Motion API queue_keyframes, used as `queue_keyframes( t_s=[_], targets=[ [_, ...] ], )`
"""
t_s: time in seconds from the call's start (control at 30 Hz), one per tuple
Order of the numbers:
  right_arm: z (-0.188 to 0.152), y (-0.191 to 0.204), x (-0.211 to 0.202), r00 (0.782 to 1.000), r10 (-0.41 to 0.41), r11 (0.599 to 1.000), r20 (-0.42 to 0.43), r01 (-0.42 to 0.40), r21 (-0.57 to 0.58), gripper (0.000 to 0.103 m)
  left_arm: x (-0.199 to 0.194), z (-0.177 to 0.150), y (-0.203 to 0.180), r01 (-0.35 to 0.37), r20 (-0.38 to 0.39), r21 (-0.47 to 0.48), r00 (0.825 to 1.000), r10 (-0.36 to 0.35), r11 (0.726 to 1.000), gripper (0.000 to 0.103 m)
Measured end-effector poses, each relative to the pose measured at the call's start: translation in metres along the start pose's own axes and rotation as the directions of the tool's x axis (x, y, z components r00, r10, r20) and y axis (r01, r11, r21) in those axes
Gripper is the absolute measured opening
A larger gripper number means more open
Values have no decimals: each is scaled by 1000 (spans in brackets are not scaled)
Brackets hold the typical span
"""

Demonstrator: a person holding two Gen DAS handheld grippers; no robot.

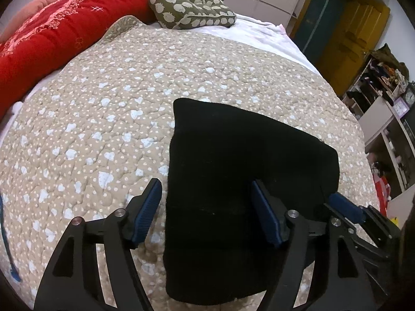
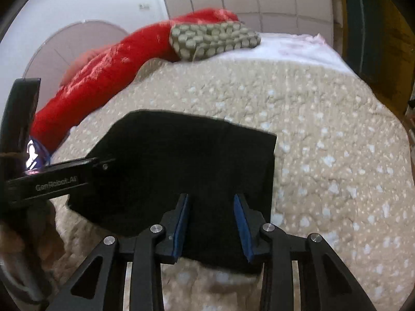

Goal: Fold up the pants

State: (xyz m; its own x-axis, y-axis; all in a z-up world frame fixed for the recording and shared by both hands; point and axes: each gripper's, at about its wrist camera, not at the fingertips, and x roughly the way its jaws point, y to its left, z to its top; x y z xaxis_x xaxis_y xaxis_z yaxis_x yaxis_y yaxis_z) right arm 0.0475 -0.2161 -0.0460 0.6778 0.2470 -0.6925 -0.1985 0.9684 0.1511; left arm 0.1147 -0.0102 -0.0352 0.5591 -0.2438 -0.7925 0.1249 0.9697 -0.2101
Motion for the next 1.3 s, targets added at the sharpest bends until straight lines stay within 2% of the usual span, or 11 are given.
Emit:
queue_keyframes(
  t_s=[0.17, 0.27, 0.47, 0.87, 1.3],
  targets=[
    [7, 1, -26, 1000, 10, 999, 18, -10, 35, 34, -17, -4, -2, -57, 35, 17, 998, 56, 998, 71],
    [6, 2, -40, 998, -21, 999, 53, 19, 48, 36, -31, -10, -2, -94, 59, 8, 994, 94, 996, 71],
    [-3, 7, -59, 997, -39, 994, 59, 32, 105, 38, -53, -31, -11, -165, 97, 36, 982, 161, 986, 71],
    [-17, 17, -82, 997, -40, 993, 71, 32, 117, 42, -87, -62, -18, -227, 157, 40, 963, 218, 973, 71],
    [-24, 26, -92, 996, -57, 995, 69, 51, 89, 44, -108, -68, -21, -225, 193, 29, 957, 215, 974, 71]
  ],
)
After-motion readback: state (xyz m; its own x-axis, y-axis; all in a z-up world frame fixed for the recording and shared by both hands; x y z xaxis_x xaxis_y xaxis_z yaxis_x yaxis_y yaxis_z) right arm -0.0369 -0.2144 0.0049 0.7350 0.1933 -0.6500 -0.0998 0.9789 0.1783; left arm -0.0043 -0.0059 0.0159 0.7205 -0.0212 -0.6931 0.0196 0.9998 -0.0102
